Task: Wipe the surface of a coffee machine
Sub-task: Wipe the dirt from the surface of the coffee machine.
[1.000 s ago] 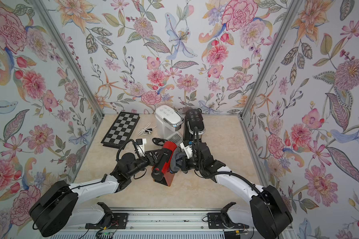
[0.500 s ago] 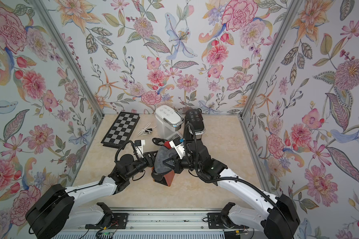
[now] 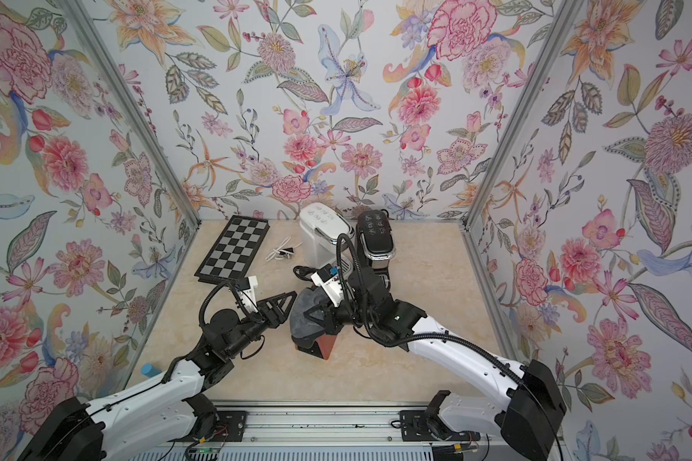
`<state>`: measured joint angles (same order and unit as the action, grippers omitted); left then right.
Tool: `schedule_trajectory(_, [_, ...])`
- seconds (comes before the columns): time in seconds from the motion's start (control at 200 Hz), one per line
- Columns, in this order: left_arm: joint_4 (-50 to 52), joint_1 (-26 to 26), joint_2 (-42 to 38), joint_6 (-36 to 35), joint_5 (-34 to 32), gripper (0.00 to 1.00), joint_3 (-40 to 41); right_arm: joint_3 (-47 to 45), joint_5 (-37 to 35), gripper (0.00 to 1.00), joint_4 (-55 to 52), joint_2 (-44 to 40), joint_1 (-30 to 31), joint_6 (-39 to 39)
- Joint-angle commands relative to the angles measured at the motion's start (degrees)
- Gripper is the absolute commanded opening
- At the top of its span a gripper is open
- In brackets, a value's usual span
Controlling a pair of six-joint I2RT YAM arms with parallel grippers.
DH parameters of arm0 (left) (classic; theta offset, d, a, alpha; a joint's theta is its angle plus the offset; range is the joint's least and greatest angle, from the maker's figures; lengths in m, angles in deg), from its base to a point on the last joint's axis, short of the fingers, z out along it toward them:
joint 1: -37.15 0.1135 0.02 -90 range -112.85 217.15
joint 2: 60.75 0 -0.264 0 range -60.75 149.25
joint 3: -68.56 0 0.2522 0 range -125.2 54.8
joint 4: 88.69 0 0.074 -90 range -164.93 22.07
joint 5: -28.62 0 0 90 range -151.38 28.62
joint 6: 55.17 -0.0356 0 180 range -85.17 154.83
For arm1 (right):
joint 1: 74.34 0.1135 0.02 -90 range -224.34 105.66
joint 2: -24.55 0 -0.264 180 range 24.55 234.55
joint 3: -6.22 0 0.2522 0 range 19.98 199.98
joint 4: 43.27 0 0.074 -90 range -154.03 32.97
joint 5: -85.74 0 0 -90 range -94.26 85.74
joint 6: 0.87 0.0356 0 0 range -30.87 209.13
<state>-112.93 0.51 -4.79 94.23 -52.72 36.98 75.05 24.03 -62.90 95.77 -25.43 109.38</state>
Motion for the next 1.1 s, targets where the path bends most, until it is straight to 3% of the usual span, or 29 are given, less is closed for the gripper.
schedule_trajectory(0.0, [0.83, 0.52, 0.48, -0.44, -0.31, 0.66, 1.13, 2.47, -2.66, 0.0, -2.48, 2.62, -1.38, -2.51])
schedule_trajectory(0.715, [-5.63, 0.34, 6.26, 0.82, 4.24, 0.66, 1.65, 7.29, -3.39, 0.0, -0.58, 11.39, -12.67, -4.44])
schedule_trajectory(0.846, [-6.29, 0.34, 6.87, 1.08, 4.3, 0.66, 1.92, 6.7, 2.26, 0.0, 3.18, 14.92, -17.29, -1.6])
schedule_trajectory(1.096, [-6.38, 0.26, 7.4, 1.12, 4.71, 0.66, 2.4, 5.9, 9.79, 0.0, 8.77, 18.43, -20.57, 0.23])
